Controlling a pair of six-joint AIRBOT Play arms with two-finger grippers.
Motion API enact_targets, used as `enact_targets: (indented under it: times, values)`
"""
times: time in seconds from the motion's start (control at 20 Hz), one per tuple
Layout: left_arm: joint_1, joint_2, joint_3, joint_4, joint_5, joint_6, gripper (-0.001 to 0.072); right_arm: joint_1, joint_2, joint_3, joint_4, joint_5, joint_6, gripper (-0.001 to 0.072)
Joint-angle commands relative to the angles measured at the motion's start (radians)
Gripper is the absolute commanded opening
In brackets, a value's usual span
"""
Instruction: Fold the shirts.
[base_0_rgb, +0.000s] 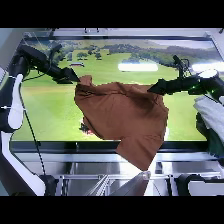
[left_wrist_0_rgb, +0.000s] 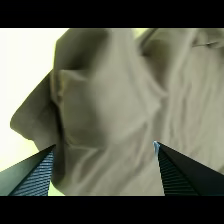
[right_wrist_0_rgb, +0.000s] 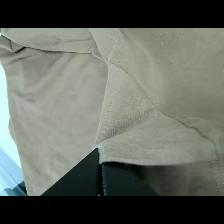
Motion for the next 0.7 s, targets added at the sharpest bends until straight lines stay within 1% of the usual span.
enact_targets:
  times: [0.0, 0.05, 0.2, 0.25, 0.3, 0.35, 0.4, 0.55, 0.65]
  values:
    - [-0.005, -0.08, 0.0, -0.019, -0.023, -0.002, 0.0706, 0.001, 0.001, 0.0, 0.0, -0.005, 0.001, 0.0014]
    - [-0.005, -0.104, 0.014, -0.055, -0.034, -0.002, 0.0706, 0.001, 0.0, 0.0, 0.001, -0.005, 0.001, 0.0014]
    - [-0.005, -0.164, 0.061, -0.276, -0.051, 0.0, 0.0704, 0.001, 0.0, 0.0, 0.0, -0.005, 0.001, 0.0014]
    - [-0.006, -0.163, 0.056, -0.309, -0.071, 0.008, 0.0642, 0.001, 0.0, 0.0, 0.0, -0.005, 0.001, 0.0014]
    - [-0.006, -0.159, 0.057, -0.314, -0.07, 0.01, 0.0279, 0.001, 0.0, 0.0, 0.0, -0.005, 0.005, 0.0014]
    - [-0.005, -0.153, 0.057, -0.311, -0.055, 0.013, 0.0018, 0.001, 0.0, 0.0, 0.0, -0.005, 0.005, 0.0014]
    - [0.004, -0.142, 0.057, -0.313, -0.027, 0.012, 0.0017, 0.001, 0.0, 0.0, 0.0, -0.004, 0.005, 0.0014]
    - [0.029, -0.077, 0.041, -0.32, 0.114, -0.003, 0.0017, 0.001, 0.001, 0.0, 0.0, 0.009, 0.011, 0.0014]
    - [0.051, 0.032, -0.05, -0.324, 0.114, -0.003, 0.0017, 0.0, 0.012, 0.0, -0.002, 0.055, 0.028, 0.0014]
